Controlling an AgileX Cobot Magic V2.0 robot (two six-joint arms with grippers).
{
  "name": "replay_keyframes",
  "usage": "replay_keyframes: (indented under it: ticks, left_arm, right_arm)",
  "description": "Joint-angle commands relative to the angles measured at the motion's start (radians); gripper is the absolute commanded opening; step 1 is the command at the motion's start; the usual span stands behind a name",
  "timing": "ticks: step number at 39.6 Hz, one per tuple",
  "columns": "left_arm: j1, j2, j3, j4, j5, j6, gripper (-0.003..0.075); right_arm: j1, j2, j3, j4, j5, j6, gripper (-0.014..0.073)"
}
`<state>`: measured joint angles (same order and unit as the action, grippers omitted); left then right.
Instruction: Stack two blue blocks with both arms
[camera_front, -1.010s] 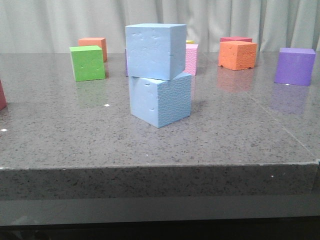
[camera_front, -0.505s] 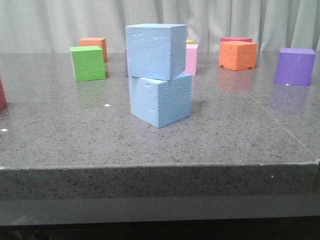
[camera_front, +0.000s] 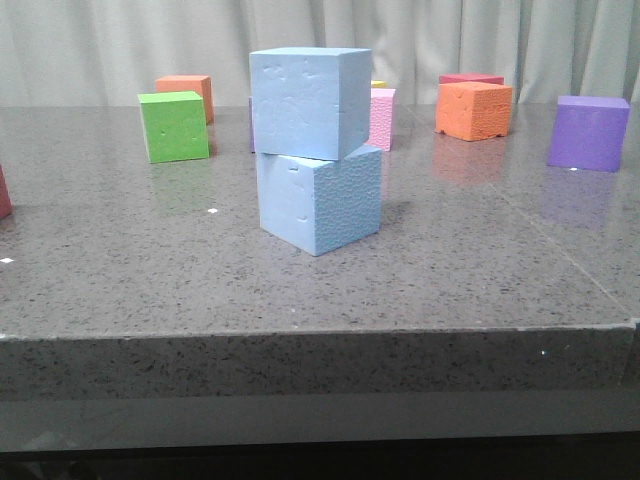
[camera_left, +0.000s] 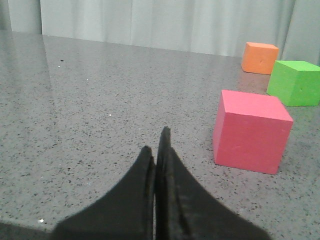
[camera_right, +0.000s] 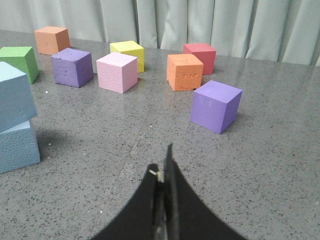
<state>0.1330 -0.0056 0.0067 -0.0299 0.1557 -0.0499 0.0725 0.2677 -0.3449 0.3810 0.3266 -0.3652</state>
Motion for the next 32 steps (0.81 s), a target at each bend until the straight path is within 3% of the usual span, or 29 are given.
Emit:
replay_keyframes:
  ticks: [1, 9, 32]
  left_arm:
    - [-0.024, -0.019, 0.002, -0.010, -0.077, -0.001, -0.0020]
    - [-0.094, -0.019, 0.002, -0.007, -0.077, -0.001, -0.0020]
    - [-0.092, -0.017, 0.002, -0.007, -0.077, -0.001, -0.0020]
  right_arm:
    - [-0.002, 0.008, -0.026, 0.009, -0.070, -0.008, -0.0068]
    - [-0.002, 0.008, -0.026, 0.009, -0.070, -0.008, -0.0068]
    - [-0.002, 0.008, -0.026, 0.009, -0.070, -0.008, -0.0068]
